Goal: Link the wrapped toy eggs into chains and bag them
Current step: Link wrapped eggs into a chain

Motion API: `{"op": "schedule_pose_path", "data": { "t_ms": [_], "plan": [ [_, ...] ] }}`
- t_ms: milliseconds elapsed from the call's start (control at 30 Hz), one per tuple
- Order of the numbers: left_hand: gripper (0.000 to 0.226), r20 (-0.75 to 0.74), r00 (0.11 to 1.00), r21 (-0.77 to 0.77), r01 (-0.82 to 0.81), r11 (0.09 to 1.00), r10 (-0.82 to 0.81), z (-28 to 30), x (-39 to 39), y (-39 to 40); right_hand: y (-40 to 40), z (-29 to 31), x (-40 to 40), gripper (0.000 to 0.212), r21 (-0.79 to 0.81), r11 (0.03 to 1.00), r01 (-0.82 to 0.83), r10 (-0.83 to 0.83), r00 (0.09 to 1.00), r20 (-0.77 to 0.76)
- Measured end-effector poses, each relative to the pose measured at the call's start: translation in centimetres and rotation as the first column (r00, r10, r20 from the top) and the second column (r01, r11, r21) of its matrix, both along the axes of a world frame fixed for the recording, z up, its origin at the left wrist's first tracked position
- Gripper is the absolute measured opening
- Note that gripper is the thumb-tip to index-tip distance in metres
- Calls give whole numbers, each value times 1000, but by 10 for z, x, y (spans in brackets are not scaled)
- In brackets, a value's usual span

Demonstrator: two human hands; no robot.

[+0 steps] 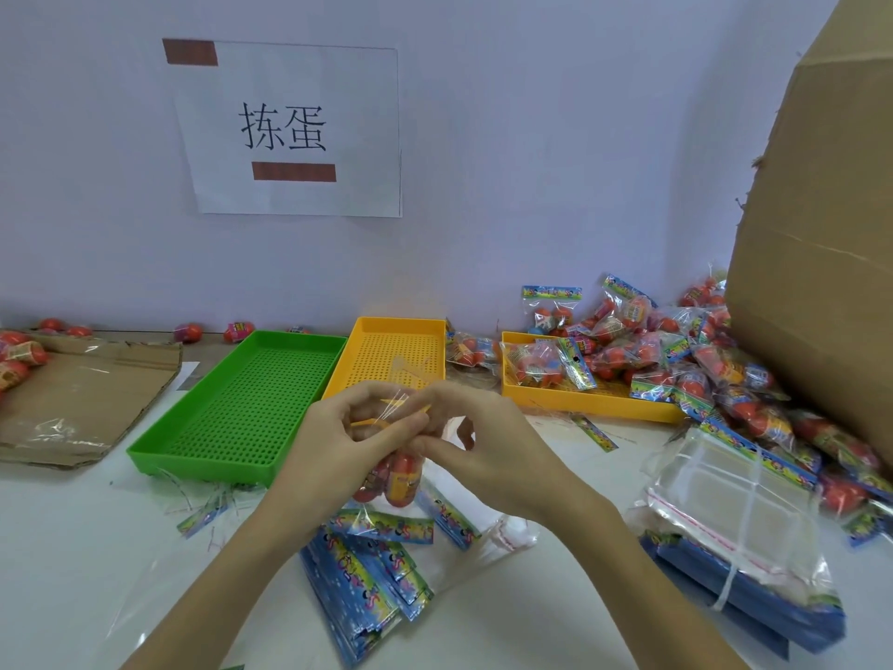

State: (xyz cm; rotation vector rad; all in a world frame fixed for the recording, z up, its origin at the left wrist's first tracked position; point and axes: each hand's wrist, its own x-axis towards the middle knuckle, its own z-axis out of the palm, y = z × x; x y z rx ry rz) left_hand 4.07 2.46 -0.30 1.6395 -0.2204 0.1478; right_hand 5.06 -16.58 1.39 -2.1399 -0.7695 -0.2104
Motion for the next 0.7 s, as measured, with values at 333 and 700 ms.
{"op": "schedule_pose_path", "data": {
  "t_ms": [333, 700],
  "plan": [
    [35, 0, 1000, 30, -30, 999, 30, -3, 7, 6, -37, -7, 49, 25, 74, 744, 664, -666, 746, 12],
    [32, -9, 999, 43, -37, 998, 38, -1, 5, 5, -54, -29, 91, 38, -15, 586, 810, -808, 584, -72]
  ]
}}
